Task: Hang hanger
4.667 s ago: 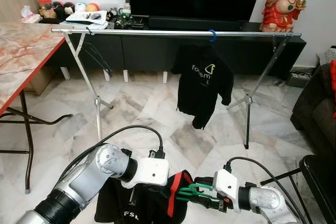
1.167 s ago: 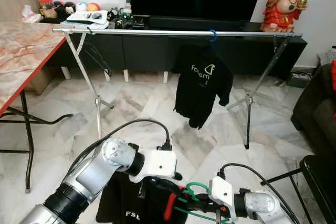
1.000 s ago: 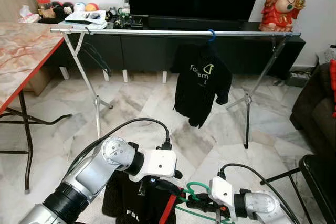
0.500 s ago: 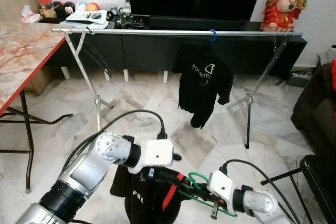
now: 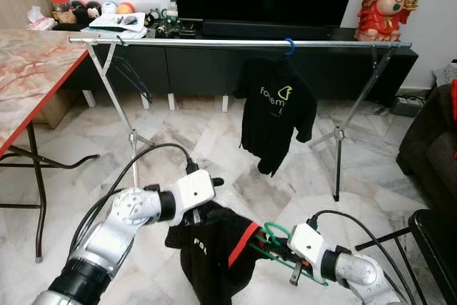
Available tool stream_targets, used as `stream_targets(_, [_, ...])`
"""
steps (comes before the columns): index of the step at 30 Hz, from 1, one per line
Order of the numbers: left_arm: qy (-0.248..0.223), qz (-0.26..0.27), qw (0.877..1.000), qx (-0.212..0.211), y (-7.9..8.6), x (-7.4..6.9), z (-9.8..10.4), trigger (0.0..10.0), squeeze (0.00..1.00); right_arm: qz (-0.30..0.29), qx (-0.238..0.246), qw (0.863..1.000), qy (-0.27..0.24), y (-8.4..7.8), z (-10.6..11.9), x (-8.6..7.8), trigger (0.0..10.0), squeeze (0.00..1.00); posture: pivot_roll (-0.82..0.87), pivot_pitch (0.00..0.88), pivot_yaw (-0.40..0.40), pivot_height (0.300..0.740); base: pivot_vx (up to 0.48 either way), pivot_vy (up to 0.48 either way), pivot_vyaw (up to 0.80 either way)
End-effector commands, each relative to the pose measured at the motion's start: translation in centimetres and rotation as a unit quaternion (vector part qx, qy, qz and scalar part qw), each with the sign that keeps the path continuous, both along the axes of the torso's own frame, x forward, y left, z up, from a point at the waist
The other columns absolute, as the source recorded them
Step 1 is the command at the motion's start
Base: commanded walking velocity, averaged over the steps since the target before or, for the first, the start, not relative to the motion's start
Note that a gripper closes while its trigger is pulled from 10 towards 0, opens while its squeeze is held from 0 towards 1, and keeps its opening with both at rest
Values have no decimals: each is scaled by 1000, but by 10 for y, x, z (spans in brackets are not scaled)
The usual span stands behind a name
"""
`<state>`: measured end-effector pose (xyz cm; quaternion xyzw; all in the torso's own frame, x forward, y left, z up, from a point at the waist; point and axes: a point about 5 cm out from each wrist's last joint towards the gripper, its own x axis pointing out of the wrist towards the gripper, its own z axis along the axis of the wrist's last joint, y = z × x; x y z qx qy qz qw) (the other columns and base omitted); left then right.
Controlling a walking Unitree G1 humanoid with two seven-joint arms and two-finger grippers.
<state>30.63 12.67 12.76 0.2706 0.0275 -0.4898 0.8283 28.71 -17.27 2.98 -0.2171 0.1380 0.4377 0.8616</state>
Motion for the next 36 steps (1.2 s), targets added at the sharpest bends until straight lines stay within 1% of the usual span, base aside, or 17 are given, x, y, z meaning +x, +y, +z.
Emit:
stream_targets(1, [16,5,1000,-5,1,-5,-4,10000,0,-12,12,999,-30,2,11,9,0,0,100,59,-35,740,0,0,0])
stream_targets(3, [40,-3,999,1,1,-10,-10,10000,0,-19,19,999,-33,3,13,11,0,0,100,59,-35,740,0,0,0])
stream_targets(5, [74,-26,996,36,3,-21,-23,10000,0,-24,24,998,-43,6,17,15,0,0,102,58,-36,740,0,0,0])
stream_targets(6, [74,-26,996,36,3,-21,-23,10000,0,-24,24,998,-43,6,17,15,0,0,102,58,-36,740,0,0,0])
stream_targets(7, [86,-18,995,45,3,-24,-31,10000,0,-34,28,997,-58,9,22,21,0,0,100,57,-37,740,0,0,0])
stream_targets(11, [87,17,995,39,0,-22,-40,10000,0,-60,31,995,-78,8,30,29,0,0,100,54,-37,740,0,0,0])
stream_targets(12, [85,32,995,36,-2,-22,-44,10000,0,-70,41,993,-83,9,33,32,0,0,95,50,-35,740,0,0,0])
stream_targets(14, [84,43,995,32,-4,-22,-46,10000,0,-76,43,993,-85,9,35,33,0,0,96,49,-35,740,0,0,0])
stream_targets(18, [83,68,994,9,-13,-22,-46,10000,0,-81,54,991,-89,13,39,37,0,0,95,48,-38,740,0,0,0])
stream_targets(20, [71,98,993,-5,-18,-18,-44,10000,0,-78,57,991,-92,16,41,38,0,0,94,46,-37,740,0,0,0])
stream_targets(21, [57,128,990,-11,-24,-14,-43,10000,0,-74,58,991,-93,19,41,38,0,0,94,43,-36,740,0,0,0])
stream_targets(25, [46,149,988,-16,-28,-12,-42,10000,0,-73,58,991,-92,20,40,38,0,0,94,43,-36,740,0,0,0])
stream_targets(27, [41,171,984,-26,-31,-10,-41,10000,0,-72,58,992,-91,20,40,38,0,0,93,39,-36,740,0,0,0])
stream_targets(30, [39,211,977,-23,-32,-5,-41,10000,0,-70,59,992,-89,21,40,38,0,0,91,36,-35,740,0,0,0])
stream_targets(32, [40,213,976,-25,-32,-5,-41,10000,0,-70,60,992,-88,22,40,38,0,0,89,34,-34,740,0,0,0])
stream_targets(36, [36,248,968,-23,-34,-2,-42,10000,0,-67,65,992,-89,23,41,38,0,0,89,32,-32,740,0,0,0])
